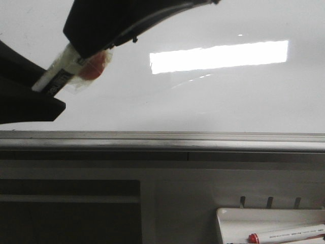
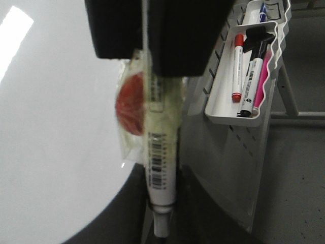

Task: Write number 2 on whiteboard

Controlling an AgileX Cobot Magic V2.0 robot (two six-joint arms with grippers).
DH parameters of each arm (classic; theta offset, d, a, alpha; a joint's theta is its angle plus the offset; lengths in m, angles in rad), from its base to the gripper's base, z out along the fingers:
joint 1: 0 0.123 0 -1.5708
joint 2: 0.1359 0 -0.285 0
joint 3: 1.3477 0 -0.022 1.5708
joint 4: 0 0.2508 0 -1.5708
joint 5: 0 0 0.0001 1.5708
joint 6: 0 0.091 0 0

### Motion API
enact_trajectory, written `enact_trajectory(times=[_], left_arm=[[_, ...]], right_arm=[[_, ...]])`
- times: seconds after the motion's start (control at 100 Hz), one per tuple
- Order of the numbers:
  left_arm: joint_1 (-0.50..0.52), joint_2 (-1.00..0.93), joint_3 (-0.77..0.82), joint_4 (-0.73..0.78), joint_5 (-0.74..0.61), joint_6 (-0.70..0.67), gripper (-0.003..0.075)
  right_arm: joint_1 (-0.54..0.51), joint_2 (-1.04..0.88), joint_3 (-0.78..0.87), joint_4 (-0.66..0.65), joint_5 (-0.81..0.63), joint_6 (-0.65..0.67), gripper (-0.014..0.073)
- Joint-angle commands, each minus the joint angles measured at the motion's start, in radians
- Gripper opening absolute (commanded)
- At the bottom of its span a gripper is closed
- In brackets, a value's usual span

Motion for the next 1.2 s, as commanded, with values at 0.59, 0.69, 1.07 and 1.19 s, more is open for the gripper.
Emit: enact_trajectory(times=[0.59,0.69,1.07,1.19], left_arm=[[0.081,-0.007,-0.010,-0.054,-0.131,-0.008,-0.0020],[0.081,-0.007,-0.010,-0.053,-0.127,-0.006,-0.0020],[0.081,-0.007,-0.010,-0.050,-0.121,-0.006,-0.0020],[0.081,-0.007,-0.010,-0.050,-0.121,-0.006,-0.0020]], right_arm=[[0.002,-0.020,-0.029,0.017,-0.054,-0.012,0.0253],[0.002,-0.020,-0.029,0.017,-0.056,-0.012,0.0253],[0.002,-0.020,-0.035,0.017,-0.092,-0.012,0.0253],[0.002,-0.020,-0.035,0.017,-0.101,-0.012,0.0251]])
